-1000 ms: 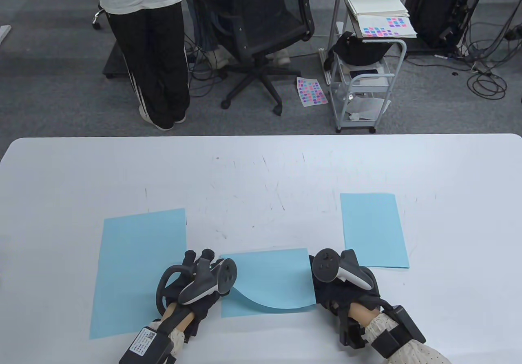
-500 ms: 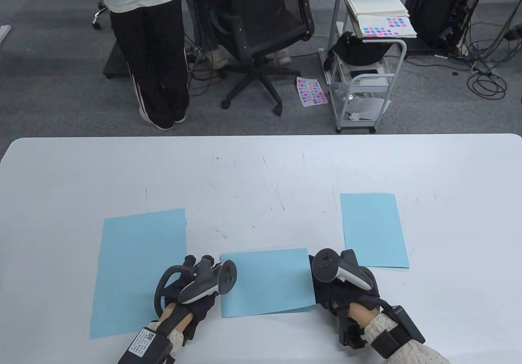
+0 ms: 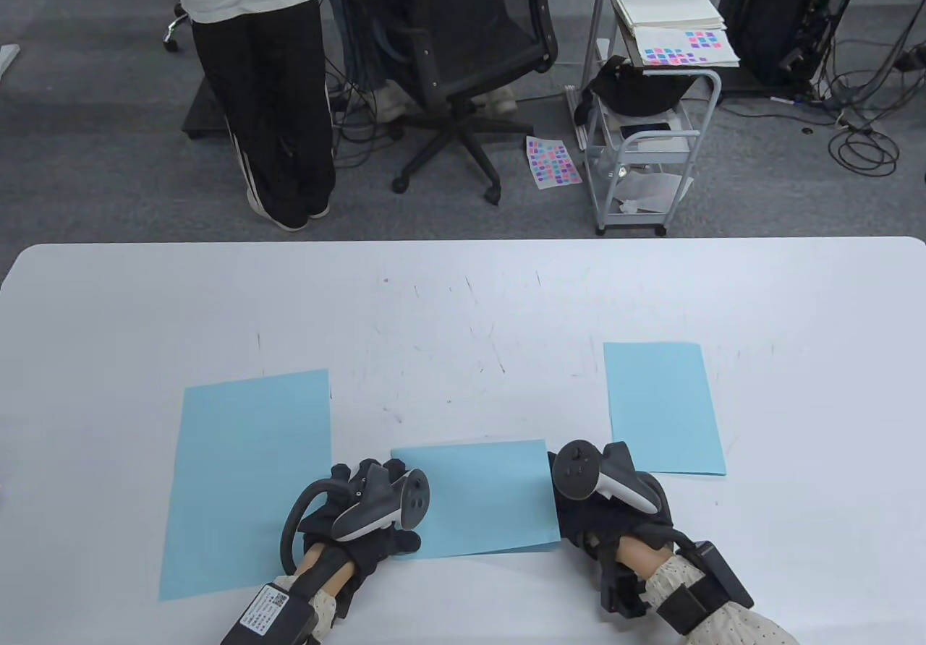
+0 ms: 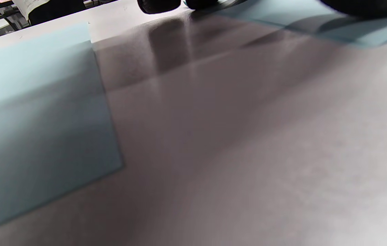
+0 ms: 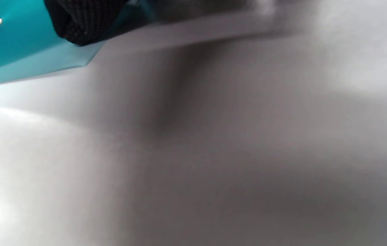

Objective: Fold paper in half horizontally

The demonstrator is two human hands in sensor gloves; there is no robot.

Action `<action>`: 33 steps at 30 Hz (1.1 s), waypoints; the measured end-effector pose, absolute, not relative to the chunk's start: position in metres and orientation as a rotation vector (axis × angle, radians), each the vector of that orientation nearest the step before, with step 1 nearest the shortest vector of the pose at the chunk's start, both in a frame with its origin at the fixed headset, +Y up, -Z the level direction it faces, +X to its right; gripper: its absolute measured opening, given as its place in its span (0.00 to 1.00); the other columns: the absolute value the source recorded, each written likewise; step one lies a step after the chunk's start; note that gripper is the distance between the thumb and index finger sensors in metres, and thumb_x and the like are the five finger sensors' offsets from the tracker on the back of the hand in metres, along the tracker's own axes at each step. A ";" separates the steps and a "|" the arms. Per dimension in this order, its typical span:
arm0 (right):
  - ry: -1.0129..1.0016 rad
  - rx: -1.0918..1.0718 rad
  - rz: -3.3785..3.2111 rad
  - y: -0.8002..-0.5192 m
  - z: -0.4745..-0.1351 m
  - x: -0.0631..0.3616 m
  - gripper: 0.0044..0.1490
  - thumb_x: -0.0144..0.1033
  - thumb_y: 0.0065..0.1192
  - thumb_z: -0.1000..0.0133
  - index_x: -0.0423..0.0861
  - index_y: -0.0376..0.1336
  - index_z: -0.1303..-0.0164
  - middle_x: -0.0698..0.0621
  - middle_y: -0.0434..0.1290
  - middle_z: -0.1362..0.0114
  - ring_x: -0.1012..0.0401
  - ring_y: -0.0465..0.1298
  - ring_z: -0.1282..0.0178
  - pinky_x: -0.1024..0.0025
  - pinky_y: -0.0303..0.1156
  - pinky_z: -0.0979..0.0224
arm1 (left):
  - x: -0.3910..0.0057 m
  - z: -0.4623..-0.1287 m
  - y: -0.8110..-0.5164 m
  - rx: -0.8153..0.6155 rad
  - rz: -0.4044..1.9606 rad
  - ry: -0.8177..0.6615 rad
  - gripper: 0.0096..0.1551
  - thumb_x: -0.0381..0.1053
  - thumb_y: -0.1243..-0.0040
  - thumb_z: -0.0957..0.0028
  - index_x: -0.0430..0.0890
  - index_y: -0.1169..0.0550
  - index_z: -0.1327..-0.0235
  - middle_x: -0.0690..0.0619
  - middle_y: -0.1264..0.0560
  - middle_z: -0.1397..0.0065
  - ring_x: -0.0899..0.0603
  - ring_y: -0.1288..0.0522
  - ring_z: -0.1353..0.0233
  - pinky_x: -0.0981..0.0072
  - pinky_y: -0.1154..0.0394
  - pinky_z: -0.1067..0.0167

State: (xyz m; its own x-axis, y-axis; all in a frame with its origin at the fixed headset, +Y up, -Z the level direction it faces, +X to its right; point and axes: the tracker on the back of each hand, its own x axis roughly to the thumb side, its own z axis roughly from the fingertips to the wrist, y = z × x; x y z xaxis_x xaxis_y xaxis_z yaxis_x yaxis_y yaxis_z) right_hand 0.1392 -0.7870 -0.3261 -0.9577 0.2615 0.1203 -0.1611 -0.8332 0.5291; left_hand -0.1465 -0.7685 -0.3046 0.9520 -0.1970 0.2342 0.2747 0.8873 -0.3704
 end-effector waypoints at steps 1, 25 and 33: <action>0.783 0.277 2.799 -0.787 -0.326 0.139 0.42 0.48 0.57 0.48 0.71 0.43 0.25 0.69 0.34 0.14 0.52 0.27 0.15 0.36 0.26 0.21 | -0.147 -0.305 -0.769 -0.418 -0.238 -0.193 0.53 0.72 0.46 0.68 0.71 0.49 0.25 0.67 0.50 0.13 0.48 0.48 0.11 0.43 0.48 0.15; 0.587 0.030 2.801 -0.741 -0.337 0.163 0.39 0.37 0.59 0.45 0.59 0.51 0.22 0.58 0.45 0.12 0.50 0.35 0.13 0.35 0.31 0.20 | -0.152 -0.306 -0.772 -0.447 -0.230 -0.193 0.47 0.72 0.49 0.69 0.77 0.48 0.31 0.72 0.53 0.15 0.51 0.49 0.12 0.45 0.47 0.15; 0.426 0.126 2.800 -0.708 -0.344 0.126 0.39 0.39 0.56 0.45 0.58 0.50 0.22 0.57 0.45 0.12 0.49 0.35 0.13 0.34 0.32 0.20 | -0.151 -0.307 -0.773 -0.446 -0.226 -0.198 0.47 0.71 0.48 0.68 0.77 0.48 0.30 0.71 0.53 0.15 0.50 0.50 0.11 0.44 0.48 0.15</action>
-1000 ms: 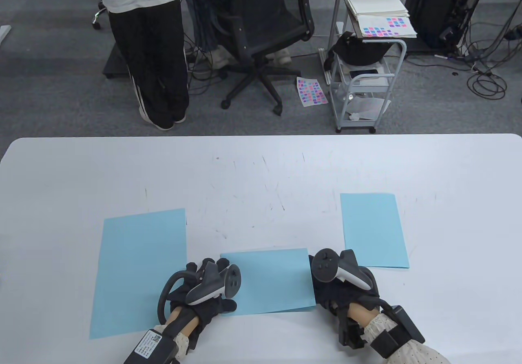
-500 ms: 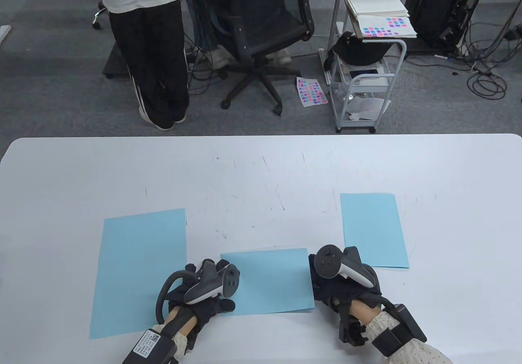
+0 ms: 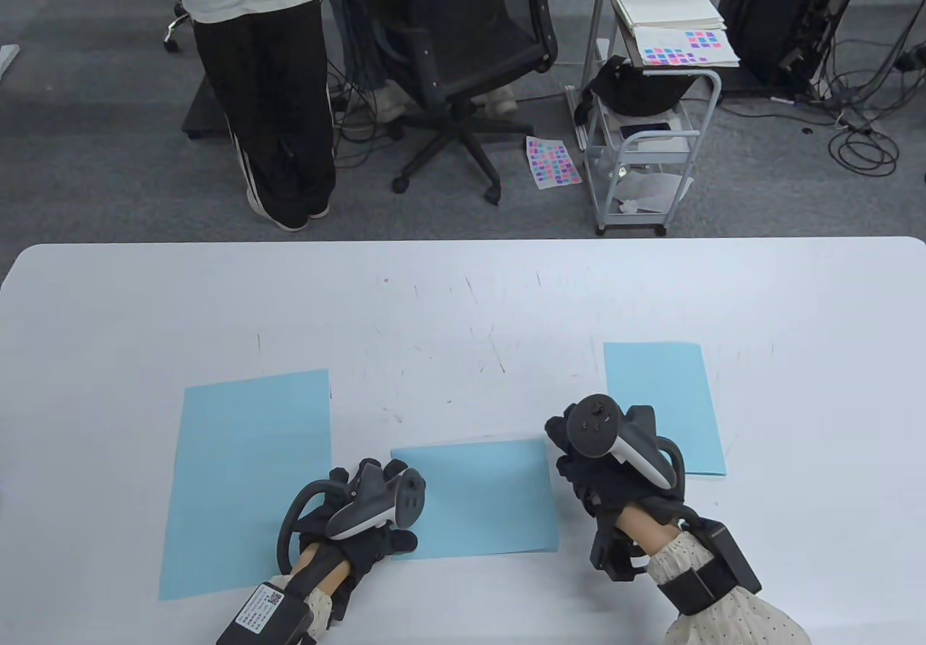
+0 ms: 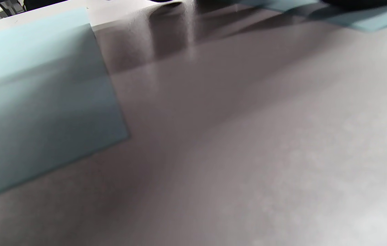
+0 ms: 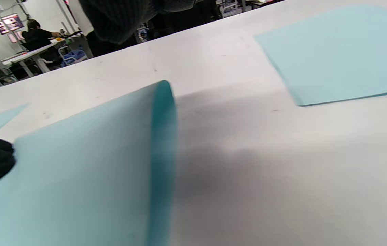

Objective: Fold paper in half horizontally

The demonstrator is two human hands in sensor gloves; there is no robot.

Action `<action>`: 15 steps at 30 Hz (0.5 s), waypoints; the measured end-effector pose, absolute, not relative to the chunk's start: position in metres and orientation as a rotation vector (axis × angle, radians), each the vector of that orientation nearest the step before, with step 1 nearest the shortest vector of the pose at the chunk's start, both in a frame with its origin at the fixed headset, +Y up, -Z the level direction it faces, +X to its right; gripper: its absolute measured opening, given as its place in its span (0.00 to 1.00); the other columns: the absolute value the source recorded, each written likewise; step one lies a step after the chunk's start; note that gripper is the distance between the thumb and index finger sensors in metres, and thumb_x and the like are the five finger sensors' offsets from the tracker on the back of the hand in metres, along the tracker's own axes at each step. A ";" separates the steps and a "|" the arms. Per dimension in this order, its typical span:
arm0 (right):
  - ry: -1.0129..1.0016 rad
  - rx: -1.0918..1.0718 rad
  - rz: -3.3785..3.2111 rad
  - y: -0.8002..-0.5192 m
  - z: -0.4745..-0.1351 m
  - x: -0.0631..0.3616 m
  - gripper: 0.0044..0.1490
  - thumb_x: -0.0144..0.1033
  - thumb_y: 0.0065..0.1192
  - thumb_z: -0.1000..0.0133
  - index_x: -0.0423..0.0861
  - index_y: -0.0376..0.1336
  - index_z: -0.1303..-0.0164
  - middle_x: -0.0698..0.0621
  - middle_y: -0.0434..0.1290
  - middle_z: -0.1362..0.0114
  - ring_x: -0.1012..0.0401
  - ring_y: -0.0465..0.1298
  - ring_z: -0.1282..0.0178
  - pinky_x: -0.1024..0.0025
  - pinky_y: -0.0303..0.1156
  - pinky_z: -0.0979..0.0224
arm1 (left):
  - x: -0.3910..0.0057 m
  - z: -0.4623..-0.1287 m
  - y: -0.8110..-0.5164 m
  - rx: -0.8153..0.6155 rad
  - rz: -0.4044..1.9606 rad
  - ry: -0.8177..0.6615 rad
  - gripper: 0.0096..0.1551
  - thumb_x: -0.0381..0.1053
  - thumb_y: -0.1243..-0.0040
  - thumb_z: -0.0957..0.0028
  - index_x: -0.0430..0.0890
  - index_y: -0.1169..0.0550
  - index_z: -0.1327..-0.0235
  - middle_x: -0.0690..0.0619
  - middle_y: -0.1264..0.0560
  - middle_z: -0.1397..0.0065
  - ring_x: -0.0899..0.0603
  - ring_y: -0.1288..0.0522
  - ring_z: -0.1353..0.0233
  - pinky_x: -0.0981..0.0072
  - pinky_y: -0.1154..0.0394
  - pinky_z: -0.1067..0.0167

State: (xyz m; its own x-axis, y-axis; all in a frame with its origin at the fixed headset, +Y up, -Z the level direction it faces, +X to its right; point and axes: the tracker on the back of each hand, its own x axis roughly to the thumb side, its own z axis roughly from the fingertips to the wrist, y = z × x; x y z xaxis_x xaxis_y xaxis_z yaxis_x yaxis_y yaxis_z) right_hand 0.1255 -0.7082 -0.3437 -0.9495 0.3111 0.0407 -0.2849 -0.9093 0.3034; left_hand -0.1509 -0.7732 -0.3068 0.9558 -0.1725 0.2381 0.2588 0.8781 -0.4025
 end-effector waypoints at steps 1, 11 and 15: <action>0.432 0.154 2.800 -0.709 -0.344 0.118 0.39 0.40 0.56 0.45 0.59 0.50 0.21 0.57 0.45 0.12 0.49 0.35 0.13 0.34 0.32 0.20 | -0.151 -0.307 -0.773 -0.445 -0.226 -0.199 0.47 0.71 0.48 0.67 0.77 0.48 0.30 0.71 0.53 0.15 0.50 0.50 0.11 0.44 0.48 0.15; 0.605 0.418 2.795 -0.749 -0.341 0.034 0.40 0.47 0.56 0.45 0.62 0.48 0.21 0.60 0.44 0.12 0.51 0.32 0.14 0.35 0.29 0.21 | -0.150 -0.307 -0.774 -0.452 -0.216 -0.200 0.46 0.71 0.49 0.66 0.77 0.48 0.30 0.72 0.53 0.15 0.50 0.51 0.11 0.44 0.48 0.15; 0.629 0.439 2.878 -0.762 -0.339 0.024 0.40 0.47 0.56 0.45 0.64 0.48 0.22 0.61 0.45 0.12 0.51 0.31 0.14 0.35 0.29 0.21 | -0.150 -0.308 -0.774 -0.449 -0.216 -0.202 0.46 0.71 0.49 0.66 0.77 0.48 0.30 0.71 0.53 0.15 0.50 0.51 0.11 0.44 0.48 0.15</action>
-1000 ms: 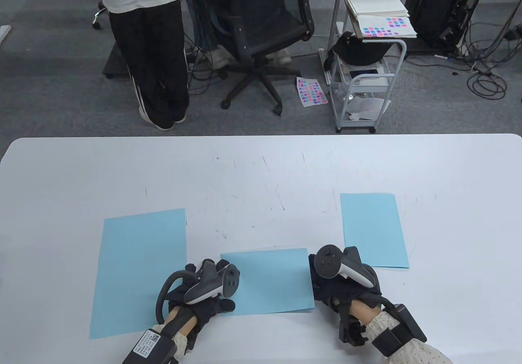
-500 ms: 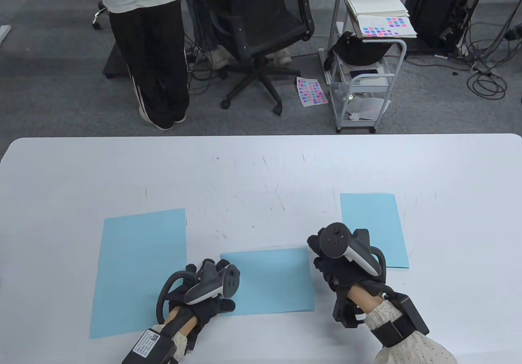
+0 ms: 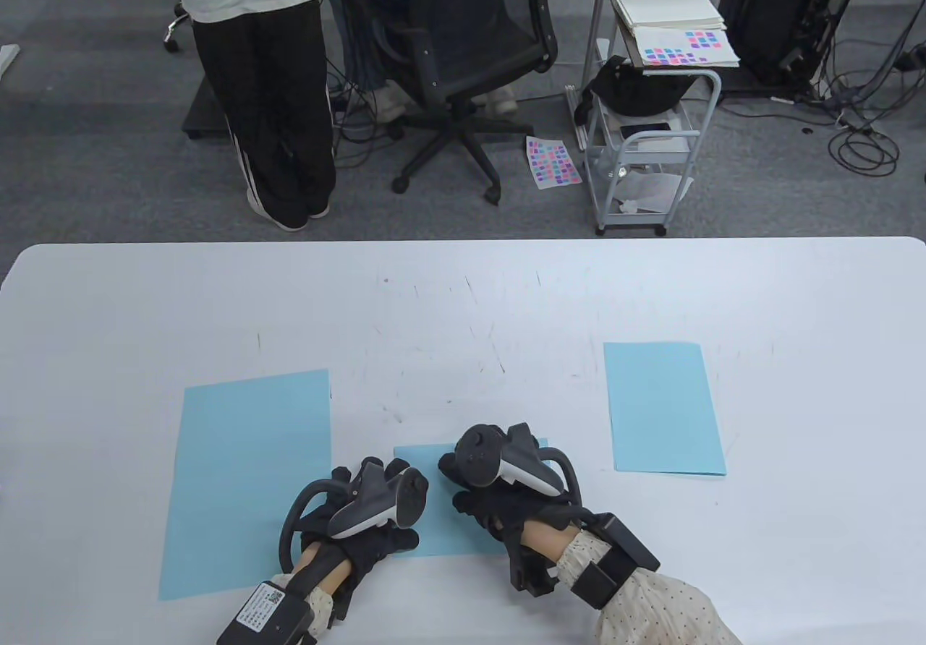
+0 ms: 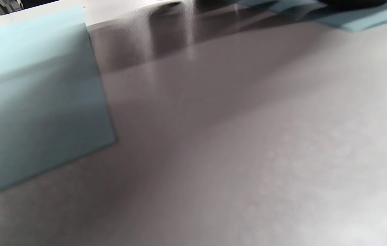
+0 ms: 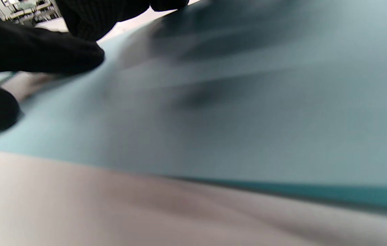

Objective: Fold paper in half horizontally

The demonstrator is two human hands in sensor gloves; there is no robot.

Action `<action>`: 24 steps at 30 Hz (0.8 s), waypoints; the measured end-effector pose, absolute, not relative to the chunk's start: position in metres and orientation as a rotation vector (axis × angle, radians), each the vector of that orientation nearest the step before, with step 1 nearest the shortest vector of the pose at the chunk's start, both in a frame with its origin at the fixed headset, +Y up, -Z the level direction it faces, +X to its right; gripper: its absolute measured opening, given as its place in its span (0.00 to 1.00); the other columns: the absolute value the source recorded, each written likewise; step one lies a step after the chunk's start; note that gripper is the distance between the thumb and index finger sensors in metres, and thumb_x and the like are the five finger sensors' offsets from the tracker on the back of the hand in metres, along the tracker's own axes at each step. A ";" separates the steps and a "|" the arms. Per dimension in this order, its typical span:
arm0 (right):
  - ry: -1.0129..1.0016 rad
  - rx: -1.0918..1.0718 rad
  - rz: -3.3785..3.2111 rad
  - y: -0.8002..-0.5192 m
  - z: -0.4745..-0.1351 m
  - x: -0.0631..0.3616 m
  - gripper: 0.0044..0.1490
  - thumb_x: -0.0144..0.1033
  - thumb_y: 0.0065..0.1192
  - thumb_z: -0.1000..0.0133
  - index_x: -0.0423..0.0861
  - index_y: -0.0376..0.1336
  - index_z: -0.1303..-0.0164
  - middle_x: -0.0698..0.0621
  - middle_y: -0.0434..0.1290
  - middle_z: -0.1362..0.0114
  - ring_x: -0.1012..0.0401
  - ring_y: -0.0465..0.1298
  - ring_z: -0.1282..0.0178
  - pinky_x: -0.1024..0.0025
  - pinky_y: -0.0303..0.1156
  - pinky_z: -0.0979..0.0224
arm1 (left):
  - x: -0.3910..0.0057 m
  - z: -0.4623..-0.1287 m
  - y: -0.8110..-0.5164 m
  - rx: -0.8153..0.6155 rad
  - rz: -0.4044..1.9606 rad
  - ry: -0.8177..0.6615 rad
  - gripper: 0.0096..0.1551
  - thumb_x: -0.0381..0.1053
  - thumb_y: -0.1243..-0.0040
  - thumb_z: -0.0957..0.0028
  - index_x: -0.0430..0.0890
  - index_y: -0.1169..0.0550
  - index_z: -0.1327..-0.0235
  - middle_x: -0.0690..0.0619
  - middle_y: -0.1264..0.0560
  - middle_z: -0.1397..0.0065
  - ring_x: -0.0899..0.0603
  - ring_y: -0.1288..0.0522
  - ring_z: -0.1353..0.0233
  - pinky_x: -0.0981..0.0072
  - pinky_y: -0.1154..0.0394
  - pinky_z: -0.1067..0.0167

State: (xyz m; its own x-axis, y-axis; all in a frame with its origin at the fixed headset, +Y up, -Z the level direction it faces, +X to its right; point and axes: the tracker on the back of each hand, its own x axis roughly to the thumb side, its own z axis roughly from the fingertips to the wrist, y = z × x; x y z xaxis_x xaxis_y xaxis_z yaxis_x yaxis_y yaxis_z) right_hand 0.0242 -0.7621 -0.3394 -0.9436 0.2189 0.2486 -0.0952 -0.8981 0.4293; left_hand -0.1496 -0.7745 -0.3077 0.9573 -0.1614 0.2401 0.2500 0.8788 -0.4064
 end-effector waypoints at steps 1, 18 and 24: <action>0.635 0.439 2.889 -0.764 -0.339 0.024 0.40 0.47 0.56 0.45 0.64 0.48 0.22 0.61 0.44 0.12 0.51 0.31 0.14 0.35 0.29 0.21 | -0.150 -0.308 -0.775 -0.449 -0.215 -0.203 0.46 0.71 0.49 0.66 0.77 0.48 0.29 0.71 0.53 0.15 0.50 0.51 0.11 0.44 0.48 0.15; 0.709 0.371 2.939 -0.779 -0.344 0.025 0.41 0.48 0.56 0.45 0.67 0.45 0.23 0.66 0.41 0.13 0.50 0.30 0.14 0.35 0.27 0.22 | -0.149 -0.308 -0.776 -0.450 -0.210 -0.206 0.45 0.71 0.48 0.65 0.78 0.47 0.30 0.72 0.52 0.15 0.50 0.50 0.11 0.44 0.48 0.15; 0.730 0.342 2.937 -0.778 -0.349 0.030 0.40 0.48 0.57 0.45 0.69 0.46 0.24 0.67 0.41 0.13 0.50 0.31 0.14 0.36 0.26 0.21 | -0.149 -0.308 -0.775 -0.452 -0.212 -0.203 0.44 0.71 0.48 0.65 0.78 0.47 0.31 0.72 0.52 0.15 0.50 0.49 0.12 0.45 0.47 0.15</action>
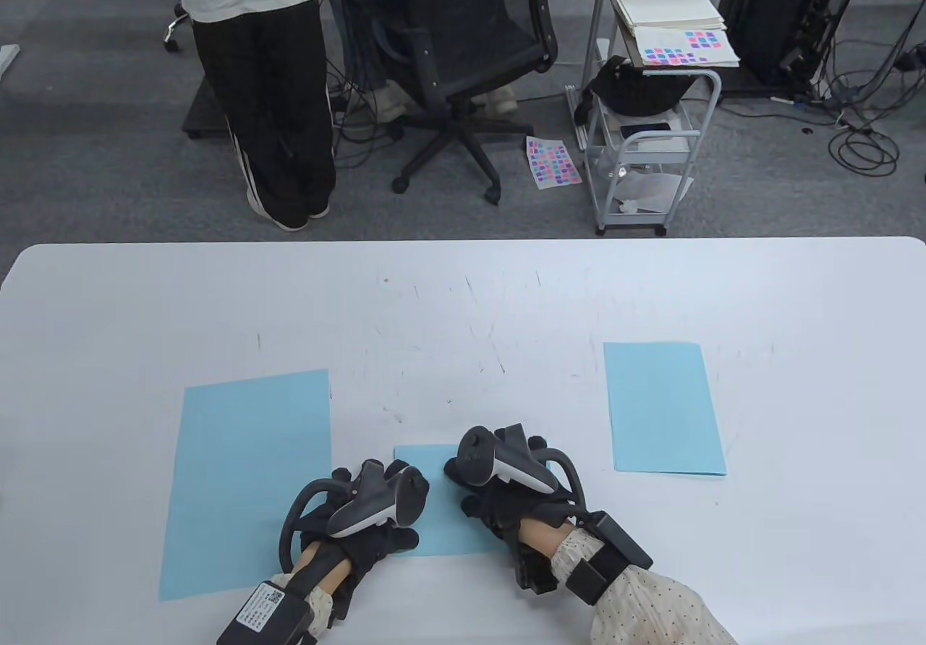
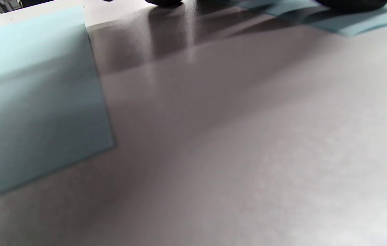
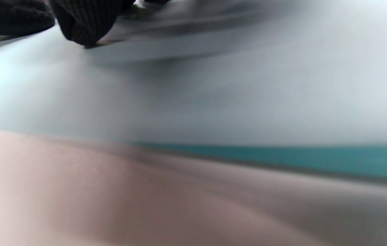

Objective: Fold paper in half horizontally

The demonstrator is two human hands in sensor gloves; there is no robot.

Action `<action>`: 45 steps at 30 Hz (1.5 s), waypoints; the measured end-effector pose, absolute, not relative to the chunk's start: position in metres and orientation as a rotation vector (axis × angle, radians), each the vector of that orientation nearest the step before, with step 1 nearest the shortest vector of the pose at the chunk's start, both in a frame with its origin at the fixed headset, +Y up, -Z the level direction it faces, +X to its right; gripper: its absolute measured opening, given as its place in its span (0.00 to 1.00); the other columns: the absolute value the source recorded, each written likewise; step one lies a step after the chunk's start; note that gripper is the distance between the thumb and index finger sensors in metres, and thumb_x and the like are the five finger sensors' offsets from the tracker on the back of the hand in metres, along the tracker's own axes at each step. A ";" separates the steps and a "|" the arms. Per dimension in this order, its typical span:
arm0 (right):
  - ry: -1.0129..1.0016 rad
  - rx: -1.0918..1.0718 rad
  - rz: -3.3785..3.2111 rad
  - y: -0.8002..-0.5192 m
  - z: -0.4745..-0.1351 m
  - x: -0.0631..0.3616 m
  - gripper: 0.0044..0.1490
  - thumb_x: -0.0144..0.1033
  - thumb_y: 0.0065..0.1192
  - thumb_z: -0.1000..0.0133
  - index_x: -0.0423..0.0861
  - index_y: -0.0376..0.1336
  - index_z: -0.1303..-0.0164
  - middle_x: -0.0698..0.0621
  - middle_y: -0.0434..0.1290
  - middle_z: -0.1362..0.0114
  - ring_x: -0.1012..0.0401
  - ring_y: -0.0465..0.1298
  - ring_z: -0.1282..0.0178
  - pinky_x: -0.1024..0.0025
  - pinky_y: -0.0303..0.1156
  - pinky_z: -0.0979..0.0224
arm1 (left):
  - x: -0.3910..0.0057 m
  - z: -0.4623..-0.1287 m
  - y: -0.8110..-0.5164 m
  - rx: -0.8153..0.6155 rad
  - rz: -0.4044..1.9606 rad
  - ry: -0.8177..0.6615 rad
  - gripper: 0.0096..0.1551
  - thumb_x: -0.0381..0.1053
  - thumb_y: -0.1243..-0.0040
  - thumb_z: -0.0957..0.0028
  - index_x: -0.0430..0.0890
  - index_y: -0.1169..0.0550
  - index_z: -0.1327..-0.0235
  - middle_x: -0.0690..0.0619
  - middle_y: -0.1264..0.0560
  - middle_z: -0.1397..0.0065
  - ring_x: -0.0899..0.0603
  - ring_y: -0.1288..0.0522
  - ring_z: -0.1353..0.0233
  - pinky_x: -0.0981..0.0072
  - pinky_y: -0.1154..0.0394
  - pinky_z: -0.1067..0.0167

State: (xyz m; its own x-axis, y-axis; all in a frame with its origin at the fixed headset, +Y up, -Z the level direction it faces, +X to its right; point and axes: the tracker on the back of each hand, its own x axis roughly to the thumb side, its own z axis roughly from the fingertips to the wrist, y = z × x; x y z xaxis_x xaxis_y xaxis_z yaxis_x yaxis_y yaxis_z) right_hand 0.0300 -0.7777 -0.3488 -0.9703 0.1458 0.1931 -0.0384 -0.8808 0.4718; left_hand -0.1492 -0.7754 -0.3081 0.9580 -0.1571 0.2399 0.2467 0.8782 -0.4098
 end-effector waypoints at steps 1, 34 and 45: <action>0.731 0.341 2.938 -0.778 -0.349 0.030 0.41 0.48 0.58 0.46 0.69 0.46 0.24 0.67 0.41 0.13 0.50 0.31 0.14 0.36 0.26 0.21 | -0.149 -0.308 -0.775 -0.453 -0.212 -0.202 0.45 0.71 0.48 0.66 0.78 0.47 0.31 0.72 0.52 0.15 0.51 0.49 0.12 0.45 0.47 0.15; 0.755 0.153 2.906 -0.775 -0.358 0.085 0.42 0.46 0.63 0.48 0.70 0.48 0.25 0.70 0.44 0.15 0.50 0.34 0.13 0.36 0.26 0.21 | -0.150 -0.309 -0.775 -0.471 -0.220 -0.179 0.44 0.71 0.49 0.66 0.80 0.48 0.32 0.73 0.53 0.16 0.51 0.52 0.12 0.45 0.48 0.15; 0.765 0.071 2.894 -0.774 -0.361 0.110 0.42 0.46 0.64 0.49 0.70 0.49 0.26 0.70 0.45 0.15 0.50 0.36 0.13 0.36 0.27 0.21 | -0.149 -0.310 -0.774 -0.485 -0.224 -0.174 0.44 0.71 0.49 0.66 0.80 0.48 0.32 0.74 0.54 0.16 0.51 0.52 0.11 0.46 0.48 0.15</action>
State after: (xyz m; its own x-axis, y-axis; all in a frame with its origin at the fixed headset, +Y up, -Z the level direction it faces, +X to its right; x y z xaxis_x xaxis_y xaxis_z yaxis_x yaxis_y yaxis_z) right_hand 0.1104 -0.7743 -0.3609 -0.9880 0.1545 0.0082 -0.1303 -0.8593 0.4946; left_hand -0.1493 -0.7742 -0.3098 0.9608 -0.1715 0.2178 0.2536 0.8608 -0.4412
